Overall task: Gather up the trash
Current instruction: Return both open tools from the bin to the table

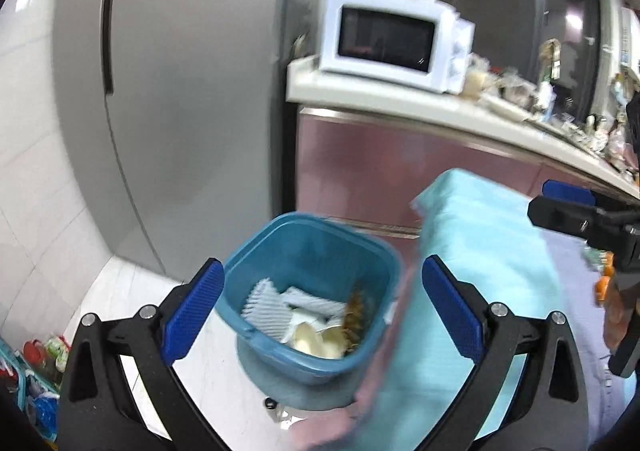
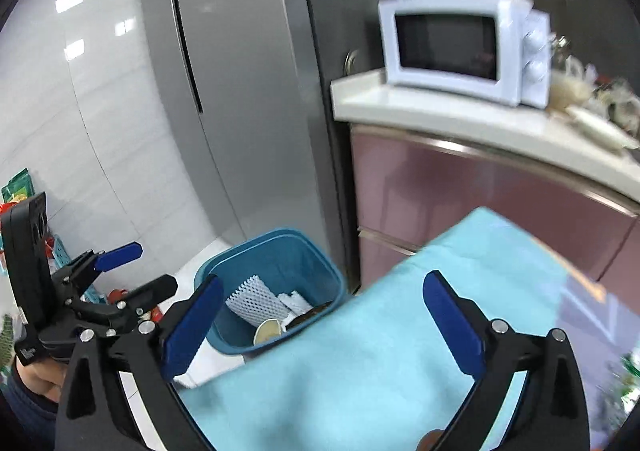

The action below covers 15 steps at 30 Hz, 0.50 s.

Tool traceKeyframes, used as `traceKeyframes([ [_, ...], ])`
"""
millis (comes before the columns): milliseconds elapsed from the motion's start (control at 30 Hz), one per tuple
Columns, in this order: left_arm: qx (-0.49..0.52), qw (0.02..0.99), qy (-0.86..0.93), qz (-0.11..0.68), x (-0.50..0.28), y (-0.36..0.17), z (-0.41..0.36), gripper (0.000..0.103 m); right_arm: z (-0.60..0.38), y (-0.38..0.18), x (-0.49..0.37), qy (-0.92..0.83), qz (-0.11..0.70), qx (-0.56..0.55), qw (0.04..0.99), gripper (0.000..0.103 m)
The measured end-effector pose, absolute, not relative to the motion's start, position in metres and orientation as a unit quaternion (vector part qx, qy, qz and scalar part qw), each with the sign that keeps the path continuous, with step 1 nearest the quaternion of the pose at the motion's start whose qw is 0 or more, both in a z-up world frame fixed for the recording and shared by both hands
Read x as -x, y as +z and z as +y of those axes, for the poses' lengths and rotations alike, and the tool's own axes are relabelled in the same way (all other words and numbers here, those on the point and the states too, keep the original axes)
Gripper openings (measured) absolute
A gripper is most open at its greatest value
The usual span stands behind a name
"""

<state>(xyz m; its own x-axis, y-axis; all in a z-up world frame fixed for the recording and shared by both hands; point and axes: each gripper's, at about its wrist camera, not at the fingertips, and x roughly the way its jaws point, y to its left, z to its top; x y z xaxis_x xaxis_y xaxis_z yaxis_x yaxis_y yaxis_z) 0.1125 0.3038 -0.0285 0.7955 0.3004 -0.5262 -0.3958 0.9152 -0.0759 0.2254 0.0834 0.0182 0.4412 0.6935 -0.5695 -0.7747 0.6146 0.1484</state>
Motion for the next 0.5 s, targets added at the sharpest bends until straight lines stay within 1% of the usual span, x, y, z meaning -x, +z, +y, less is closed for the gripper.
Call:
traceKeyframes([
  [300, 0.067, 0.965, 0.159, 0.195, -0.098, 0.014, 0.199, 0.098, -0.029, 0.041, -0.164, 0.36, 0.229, 0.041, 0.904, 0.096],
  [500, 0.037, 0.975, 0.122, 0.183, -0.104, 0.019, 0.127, 0.098, -0.099, 0.038, -0.137, 0.259, 0.2, 0.037, 0.944, 0.096],
])
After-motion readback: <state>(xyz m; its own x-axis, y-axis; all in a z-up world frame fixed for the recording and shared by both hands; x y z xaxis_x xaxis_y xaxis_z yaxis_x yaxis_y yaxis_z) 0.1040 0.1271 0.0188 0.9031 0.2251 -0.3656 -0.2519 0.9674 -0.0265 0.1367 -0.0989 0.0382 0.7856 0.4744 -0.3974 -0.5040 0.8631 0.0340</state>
